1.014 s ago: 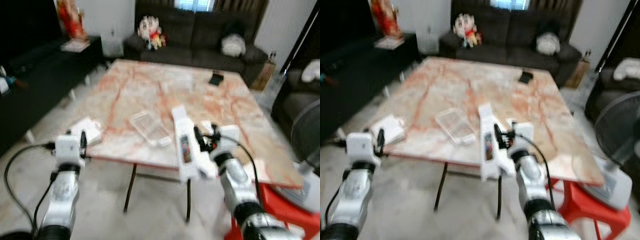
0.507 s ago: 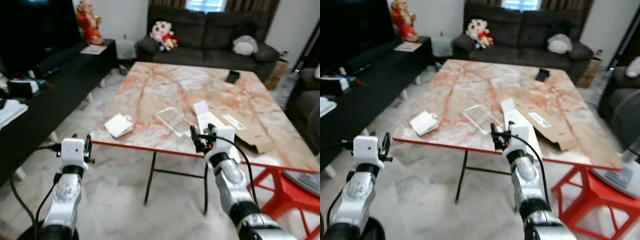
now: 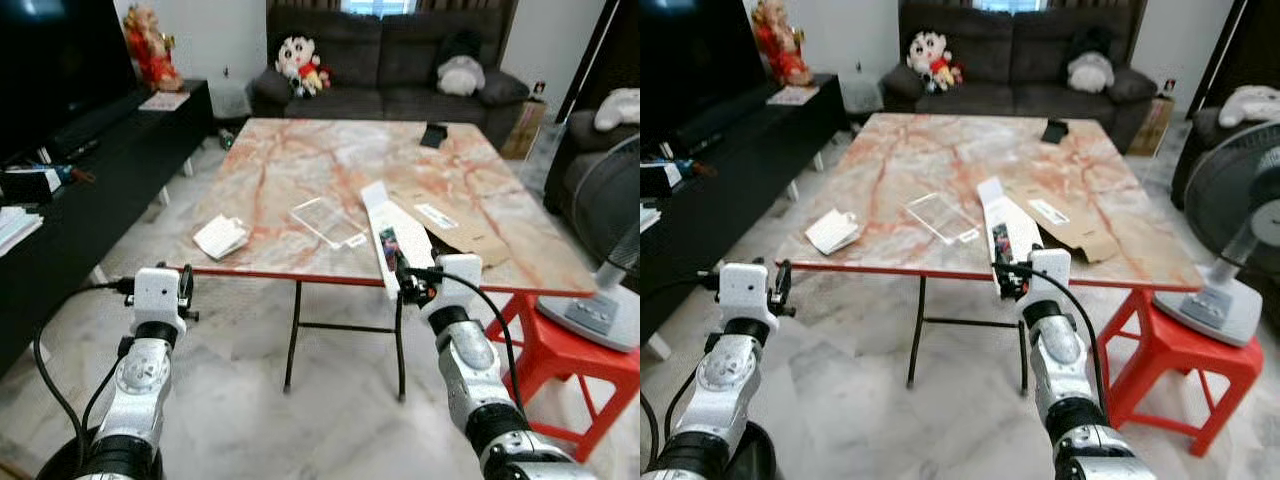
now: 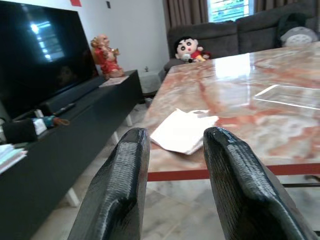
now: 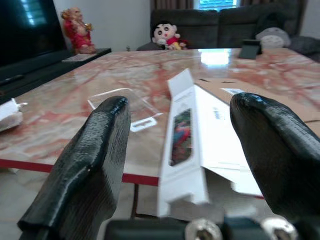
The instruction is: Picking trash to rubbish bin
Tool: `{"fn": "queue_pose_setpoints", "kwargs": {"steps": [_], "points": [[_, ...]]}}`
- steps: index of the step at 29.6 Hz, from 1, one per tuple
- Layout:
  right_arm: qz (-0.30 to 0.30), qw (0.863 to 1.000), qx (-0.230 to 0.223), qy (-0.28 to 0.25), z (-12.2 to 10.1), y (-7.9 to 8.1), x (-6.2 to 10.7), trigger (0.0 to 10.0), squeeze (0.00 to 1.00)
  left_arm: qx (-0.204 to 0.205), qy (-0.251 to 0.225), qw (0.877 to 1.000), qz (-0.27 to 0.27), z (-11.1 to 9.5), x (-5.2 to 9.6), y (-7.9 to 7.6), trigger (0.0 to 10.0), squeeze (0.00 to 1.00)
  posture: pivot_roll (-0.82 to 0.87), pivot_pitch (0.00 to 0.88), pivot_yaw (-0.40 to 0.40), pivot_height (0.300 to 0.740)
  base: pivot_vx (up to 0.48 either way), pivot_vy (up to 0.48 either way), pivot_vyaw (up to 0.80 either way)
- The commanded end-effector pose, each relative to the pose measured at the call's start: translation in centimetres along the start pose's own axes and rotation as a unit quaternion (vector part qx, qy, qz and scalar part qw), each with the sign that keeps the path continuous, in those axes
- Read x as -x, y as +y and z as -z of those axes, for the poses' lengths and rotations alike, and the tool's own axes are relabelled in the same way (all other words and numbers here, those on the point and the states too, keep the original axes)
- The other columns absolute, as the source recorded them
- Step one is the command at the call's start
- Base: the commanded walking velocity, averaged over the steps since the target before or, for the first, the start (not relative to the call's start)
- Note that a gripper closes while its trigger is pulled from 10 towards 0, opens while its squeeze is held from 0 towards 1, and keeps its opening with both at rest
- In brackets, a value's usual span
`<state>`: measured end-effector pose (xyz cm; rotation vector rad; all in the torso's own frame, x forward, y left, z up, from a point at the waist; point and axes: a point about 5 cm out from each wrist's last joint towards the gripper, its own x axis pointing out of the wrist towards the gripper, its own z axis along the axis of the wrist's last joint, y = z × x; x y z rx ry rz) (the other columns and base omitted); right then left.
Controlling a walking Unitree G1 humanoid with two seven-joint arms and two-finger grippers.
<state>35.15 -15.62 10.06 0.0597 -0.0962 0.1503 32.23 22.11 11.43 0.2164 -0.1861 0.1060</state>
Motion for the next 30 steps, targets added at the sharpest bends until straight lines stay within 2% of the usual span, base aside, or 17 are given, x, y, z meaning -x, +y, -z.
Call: {"fn": "queue_pose_setpoints", "kwargs": {"steps": [1, 8, 13, 15, 23, 30], "points": [[-0.004, 1.0, 0.001, -0.006, -0.6, 0.2, -0.6, 10.0, 0.0, 0.002, 0.005, 1.0, -0.005, 0.2, 0.1, -0.1, 10.0, 0.0, 0.04, 0.0, -0.05, 0.74, 0.0, 0.0, 0.0], [-0.027, 1.0, 0.013, -0.005, -0.7, 1.1, -0.8, 10.0, 0.0, -0.003, 0.007, 1.0, -0.018, 0.4, 0.4, 0.3, 10.0, 0.0, 0.04, 0.0, -0.056, 0.74, 0.0, 0.0, 0.0], [-0.043, 0.999, 0.013, -0.01, -0.7, 1.6, -0.8, 10.0, 0.0, -0.004, 0.007, 1.0, -0.022, 0.4, 0.5, 0.4, 10.0, 0.0, 0.05, 0.0, -0.059, 0.74, 0.048, 0.0, 0.73], [-0.044, 0.999, 0.012, -0.01, -0.7, 1.6, -0.8, 10.0, 0.0, -0.005, 0.007, 1.0, -0.023, 0.4, 0.5, 0.4, 10.0, 0.0, 0.05, 0.0, -0.059, 0.74, 0.24, 0.0, 0.77], [-0.053, 0.999, 0.01, -0.008, -0.6, 1.9, -0.7, 10.0, 0.0, -0.007, 0.006, 1.0, -0.025, 0.5, 0.6, 0.5, 10.0, 0.0, 0.05, 0.0, -0.055, 0.74, 0.24, 0.0, 0.0], [-0.062, 0.998, 0.007, -0.009, -0.5, 2.2, -0.6, 10.0, 0.0, -0.01, 0.004, 1.0, -0.029, 0.4, 0.5, 0.7, 10.0, 0.0, 0.05, 0.0, -0.055, 0.74, 0.249, 0.0, 0.59]]}}
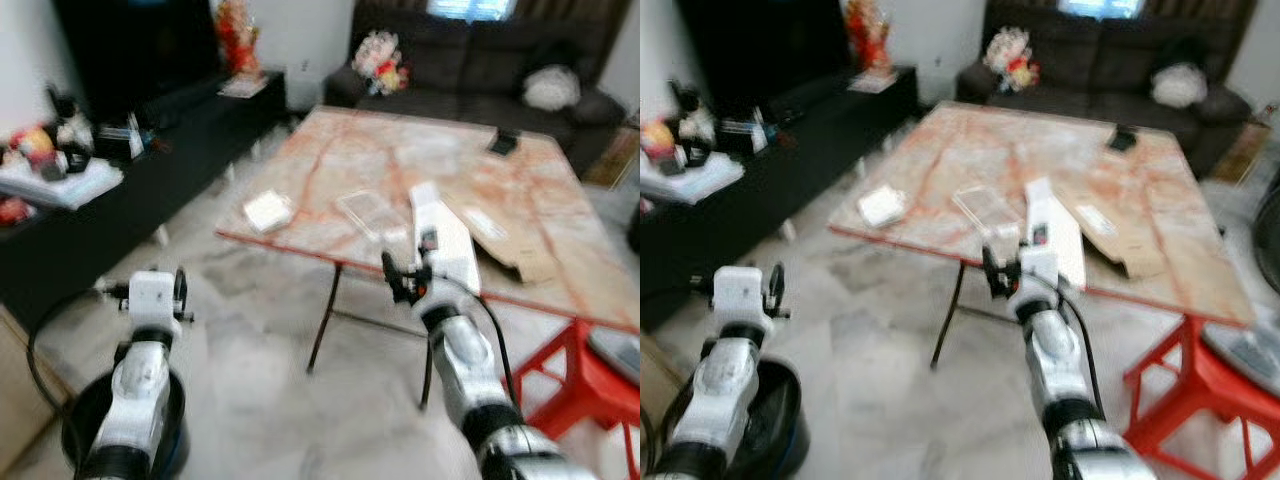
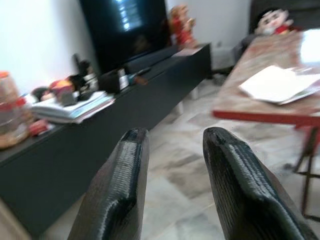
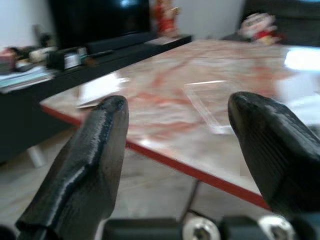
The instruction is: Picking trash to rubbish bin
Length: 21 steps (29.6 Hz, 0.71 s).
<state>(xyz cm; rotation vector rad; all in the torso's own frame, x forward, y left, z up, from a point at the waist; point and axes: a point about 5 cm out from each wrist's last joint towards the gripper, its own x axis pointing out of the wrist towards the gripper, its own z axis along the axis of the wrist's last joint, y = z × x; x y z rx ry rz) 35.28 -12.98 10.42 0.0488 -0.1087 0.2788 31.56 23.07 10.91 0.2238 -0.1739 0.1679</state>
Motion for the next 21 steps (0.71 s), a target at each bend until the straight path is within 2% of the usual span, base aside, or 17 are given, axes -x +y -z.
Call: {"fn": "queue_pose_setpoints", "kwargs": {"steps": [1, 15, 21], "points": [[0.003, 1.0, 0.002, -0.004, -0.29, -0.4, -0.07, 10.0, 0.0, -0.004, -0.005, 1.0, 0.001, -0.22, -0.14, -0.17, 10.0, 0.0, 0.05, 0.0, -0.055, 0.74, 0.251, 0.0, 0.0], [-0.006, 1.0, 0.001, -0.002, -0.19, -0.05, -0.07, 10.0, 0.0, -0.006, -0.009, 1.0, -0.004, -0.41, -0.25, 0.1, 10.0, 0.0, 0.06, 0.0, -0.062, 0.74, 0.254, 0.0, 0.0], [-0.018, 1.0, 0.006, -0.008, -0.32, 0.13, -0.07, 10.0, 0.0, -0.006, -0.01, 1.0, -0.007, -0.45, -0.24, 0.22, 10.0, 0.0, 0.06, 0.0, -0.062, 0.74, 0.255, 0.0, 0.8]]}}
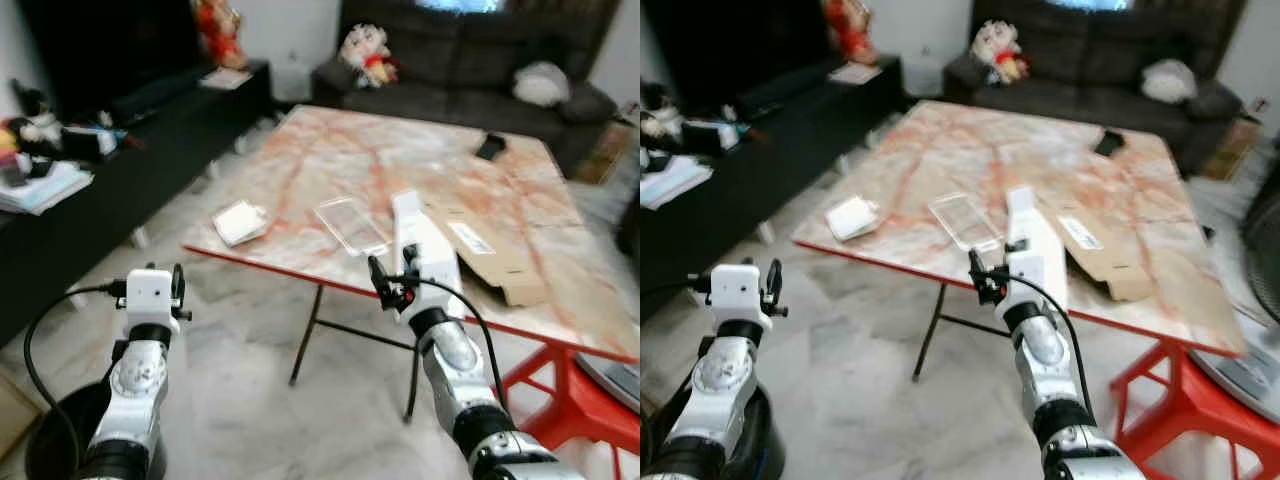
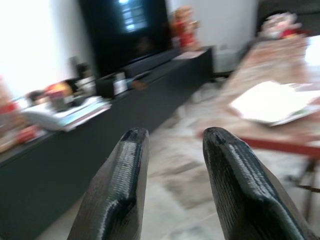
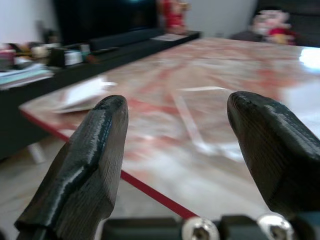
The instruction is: Picking trash to rubbish bin
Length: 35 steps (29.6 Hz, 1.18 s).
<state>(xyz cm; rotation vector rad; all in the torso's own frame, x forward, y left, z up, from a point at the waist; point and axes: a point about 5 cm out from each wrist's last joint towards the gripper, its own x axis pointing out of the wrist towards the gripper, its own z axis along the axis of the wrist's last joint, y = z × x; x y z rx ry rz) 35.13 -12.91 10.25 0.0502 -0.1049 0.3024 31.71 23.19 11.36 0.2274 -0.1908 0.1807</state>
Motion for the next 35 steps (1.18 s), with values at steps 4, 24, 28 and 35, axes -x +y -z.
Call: {"fn": "queue_pose_setpoints", "kwargs": {"steps": [4, 24, 28, 35], "points": [[-0.009, 1.0, 0.003, -0.011, -0.56, 0.14, -0.31, 10.0, 0.0, -0.004, -0.002, 1.0, -0.004, -0.05, 0.03, 0.18, 10.0, 0.0, 0.06, 0.0, -0.066, 0.74, 0.253, 0.0, 0.8], [-0.003, 1.0, -0.014, -0.008, -0.57, -0.07, -0.42, 10.0, 0.0, -0.001, -0.003, 1.0, -0.008, -0.12, -0.07, 0.16, 10.0, 0.0, 0.06, 0.0, -0.072, 0.74, 0.261, 0.0, 0.07], [-0.003, 1.0, -0.018, -0.008, -0.58, 0.01, -0.46, 10.0, 0.0, -0.001, -0.003, 1.0, -0.009, -0.14, -0.07, 0.26, 10.0, 0.0, 0.06, 0.0, -0.072, 0.74, 0.28, 0.0, 0.0], [-0.006, 1.0, -0.018, -0.012, -0.67, 0.04, -0.48, 10.0, 0.0, -0.001, -0.003, 1.0, -0.009, -0.15, -0.08, 0.26, 10.0, 0.0, 0.06, 0.0, -0.073, 0.74, 0.282, 0.0, 0.0]]}}
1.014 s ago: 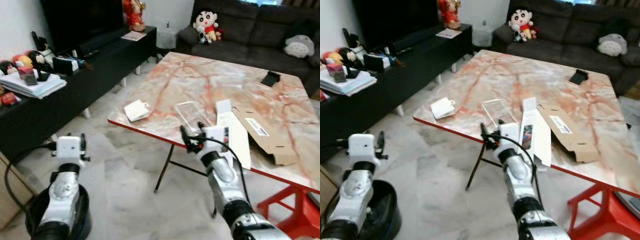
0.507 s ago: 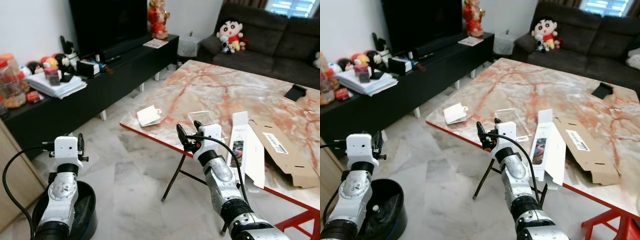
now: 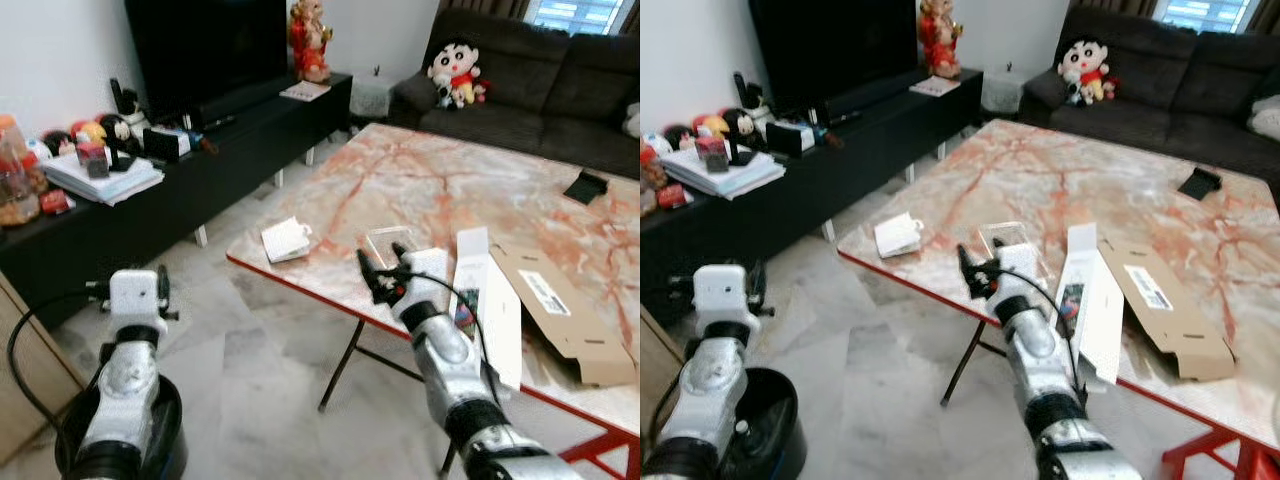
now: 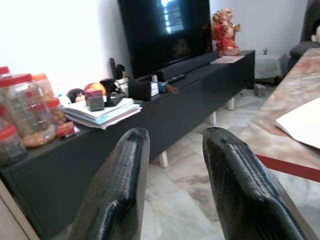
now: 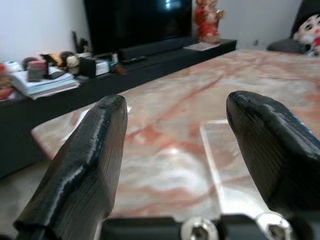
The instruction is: Picking trash to rubbish bin
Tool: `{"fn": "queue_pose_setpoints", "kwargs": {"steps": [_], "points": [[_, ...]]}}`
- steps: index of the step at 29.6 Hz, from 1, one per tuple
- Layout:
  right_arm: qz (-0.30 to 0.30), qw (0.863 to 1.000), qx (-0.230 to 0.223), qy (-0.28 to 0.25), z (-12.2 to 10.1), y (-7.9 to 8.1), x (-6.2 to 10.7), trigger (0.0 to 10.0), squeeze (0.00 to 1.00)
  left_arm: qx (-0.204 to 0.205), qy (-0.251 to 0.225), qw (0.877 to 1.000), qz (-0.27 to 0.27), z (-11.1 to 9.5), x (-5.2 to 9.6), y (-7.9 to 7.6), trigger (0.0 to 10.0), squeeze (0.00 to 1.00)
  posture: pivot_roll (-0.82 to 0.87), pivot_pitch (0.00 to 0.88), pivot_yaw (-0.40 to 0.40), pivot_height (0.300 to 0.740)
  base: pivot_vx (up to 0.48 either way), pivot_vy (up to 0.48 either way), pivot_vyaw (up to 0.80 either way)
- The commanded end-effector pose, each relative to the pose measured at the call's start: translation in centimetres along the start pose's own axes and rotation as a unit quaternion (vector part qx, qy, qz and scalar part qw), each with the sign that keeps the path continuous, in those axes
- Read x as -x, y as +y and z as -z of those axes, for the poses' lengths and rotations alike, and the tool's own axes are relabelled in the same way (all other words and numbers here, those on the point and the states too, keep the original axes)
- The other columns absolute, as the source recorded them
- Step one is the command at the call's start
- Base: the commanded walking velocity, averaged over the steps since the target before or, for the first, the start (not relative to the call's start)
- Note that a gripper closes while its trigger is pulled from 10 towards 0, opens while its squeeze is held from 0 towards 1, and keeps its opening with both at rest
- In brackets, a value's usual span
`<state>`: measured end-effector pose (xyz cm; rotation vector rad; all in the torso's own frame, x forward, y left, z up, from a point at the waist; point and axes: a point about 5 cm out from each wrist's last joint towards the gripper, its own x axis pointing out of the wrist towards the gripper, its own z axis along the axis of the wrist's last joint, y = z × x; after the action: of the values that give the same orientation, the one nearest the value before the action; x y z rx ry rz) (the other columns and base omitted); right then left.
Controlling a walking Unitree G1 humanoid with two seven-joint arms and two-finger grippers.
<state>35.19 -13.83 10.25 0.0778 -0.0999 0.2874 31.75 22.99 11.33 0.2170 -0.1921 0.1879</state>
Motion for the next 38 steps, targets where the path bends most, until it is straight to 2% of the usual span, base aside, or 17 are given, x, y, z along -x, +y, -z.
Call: {"fn": "queue_pose_setpoints", "kwargs": {"steps": [1, 9, 14, 33, 38], "points": [[-0.015, 1.0, -0.003, -0.012, -0.59, 0.99, -0.66, 10.0, 0.0, -0.006, -0.004, 1.0, -0.005, -0.16, -0.09, 0.47, 10.0, 0.0, 0.06, 0.0, -0.073, 0.74, 0.289, 0.0, 0.0], [-0.014, 1.0, -0.012, -0.013, -0.58, 1.15, -0.71, 10.0, 0.0, -0.006, -0.005, 1.0, -0.004, -0.25, -0.17, 0.48, 10.0, 0.0, 0.06, 0.0, -0.073, 0.74, 0.303, 0.0, 0.0], [-0.016, 1.0, -0.012, -0.013, -0.61, 1.21, -0.77, 10.0, 0.0, -0.006, -0.006, 1.0, -0.004, -0.28, -0.18, 0.51, 10.0, 0.0, 0.06, 0.0, -0.074, 0.74, 0.305, 0.0, -0.73], [-0.021, 1.0, -0.013, -0.014, -0.59, 1.49, -0.81, 10.0, 0.0, -0.005, -0.009, 1.0, -0.003, -0.42, -0.25, 0.51, 10.0, 0.0, 0.06, 0.0, -0.075, 0.74, 0.308, 0.0, 0.0], [-0.02, 1.0, -0.014, -0.015, -0.62, 1.49, -0.83, 10.0, 0.0, -0.005, -0.009, 1.0, -0.003, -0.44, -0.28, 0.53, 10.0, 0.0, 0.06, 0.0, -0.075, 0.74, 0.348, 0.0, -0.76]]}}
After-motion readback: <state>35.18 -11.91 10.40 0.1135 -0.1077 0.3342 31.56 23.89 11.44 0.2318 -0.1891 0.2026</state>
